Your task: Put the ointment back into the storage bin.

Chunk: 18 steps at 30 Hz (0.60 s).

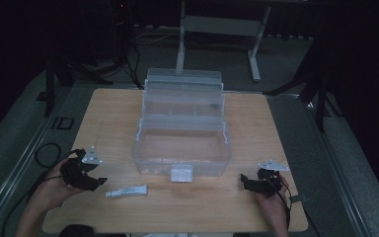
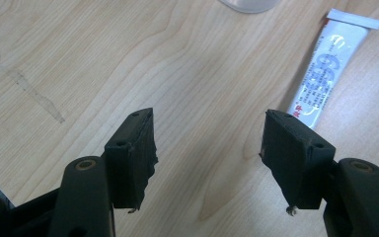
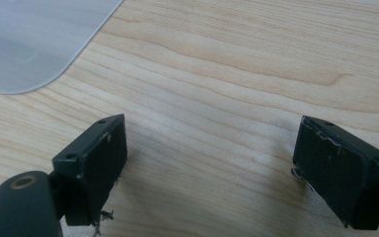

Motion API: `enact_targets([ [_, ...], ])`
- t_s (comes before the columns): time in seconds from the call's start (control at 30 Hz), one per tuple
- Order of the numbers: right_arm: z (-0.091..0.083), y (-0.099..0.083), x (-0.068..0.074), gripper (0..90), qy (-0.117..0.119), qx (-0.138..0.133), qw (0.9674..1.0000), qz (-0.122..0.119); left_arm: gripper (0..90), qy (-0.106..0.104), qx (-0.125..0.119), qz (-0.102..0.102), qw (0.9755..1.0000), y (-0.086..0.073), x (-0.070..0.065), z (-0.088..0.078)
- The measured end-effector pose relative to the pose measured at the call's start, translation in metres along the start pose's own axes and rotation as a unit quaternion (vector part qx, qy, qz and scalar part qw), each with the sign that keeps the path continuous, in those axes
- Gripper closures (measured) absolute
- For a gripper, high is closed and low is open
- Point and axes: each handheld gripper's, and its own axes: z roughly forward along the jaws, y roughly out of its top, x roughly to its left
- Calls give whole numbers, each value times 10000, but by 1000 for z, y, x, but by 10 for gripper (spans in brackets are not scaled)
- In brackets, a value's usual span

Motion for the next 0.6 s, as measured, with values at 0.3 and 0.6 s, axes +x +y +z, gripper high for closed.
enact_targets([
  [0.3,0,0,0,130,0,1,10000,1,383,-127,125,236,9996,8,-4,-5],
  [0.6,0,0,0,130,0,1,10000,2,384,-187,151,339,9991,13,-5,-7],
])
